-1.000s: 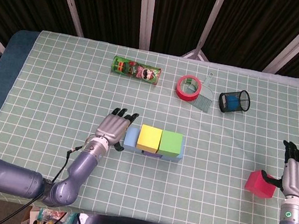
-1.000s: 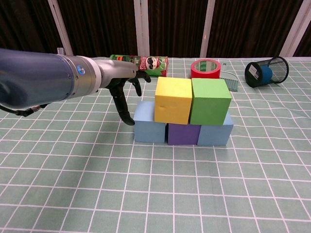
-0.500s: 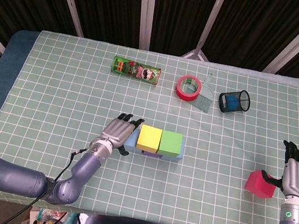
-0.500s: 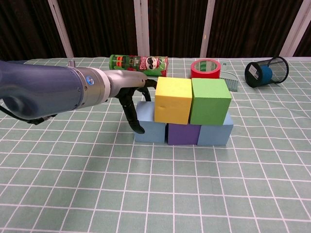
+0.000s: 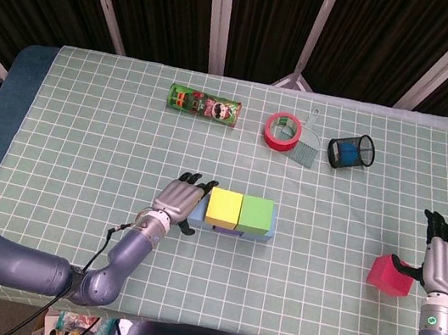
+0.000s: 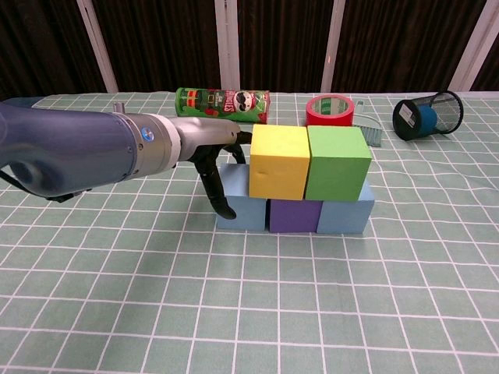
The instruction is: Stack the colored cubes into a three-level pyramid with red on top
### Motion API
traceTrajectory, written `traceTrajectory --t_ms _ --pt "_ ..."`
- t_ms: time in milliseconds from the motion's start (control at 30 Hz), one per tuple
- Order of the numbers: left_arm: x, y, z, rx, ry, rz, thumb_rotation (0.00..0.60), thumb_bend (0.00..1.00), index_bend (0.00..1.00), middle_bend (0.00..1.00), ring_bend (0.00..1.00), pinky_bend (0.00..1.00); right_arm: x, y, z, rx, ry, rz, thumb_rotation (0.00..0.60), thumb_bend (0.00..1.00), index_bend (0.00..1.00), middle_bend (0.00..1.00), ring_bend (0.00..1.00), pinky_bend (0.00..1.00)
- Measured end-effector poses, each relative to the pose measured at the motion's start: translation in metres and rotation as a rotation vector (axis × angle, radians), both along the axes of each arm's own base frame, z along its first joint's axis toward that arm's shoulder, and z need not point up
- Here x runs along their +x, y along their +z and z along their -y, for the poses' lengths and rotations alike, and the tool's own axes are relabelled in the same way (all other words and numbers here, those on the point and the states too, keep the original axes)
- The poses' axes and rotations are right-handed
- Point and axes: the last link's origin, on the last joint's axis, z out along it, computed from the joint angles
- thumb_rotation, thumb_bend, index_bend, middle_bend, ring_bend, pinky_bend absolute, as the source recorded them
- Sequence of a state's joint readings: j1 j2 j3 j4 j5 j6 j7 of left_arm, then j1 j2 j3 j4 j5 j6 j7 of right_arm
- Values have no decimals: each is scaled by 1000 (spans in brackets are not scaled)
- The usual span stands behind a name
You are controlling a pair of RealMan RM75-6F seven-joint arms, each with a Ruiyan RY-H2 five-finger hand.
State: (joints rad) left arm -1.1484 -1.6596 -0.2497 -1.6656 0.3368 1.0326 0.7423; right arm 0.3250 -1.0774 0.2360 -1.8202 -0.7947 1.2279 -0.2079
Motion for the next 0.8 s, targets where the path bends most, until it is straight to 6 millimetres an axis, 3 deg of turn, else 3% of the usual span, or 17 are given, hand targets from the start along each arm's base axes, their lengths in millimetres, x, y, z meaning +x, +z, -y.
traceTrajectory --t_ms 800 --pt "0 -1 1 -1 -3 0 600 135 0 215 0 0 0 0 0 2 1 0 600 270 0 21 0 0"
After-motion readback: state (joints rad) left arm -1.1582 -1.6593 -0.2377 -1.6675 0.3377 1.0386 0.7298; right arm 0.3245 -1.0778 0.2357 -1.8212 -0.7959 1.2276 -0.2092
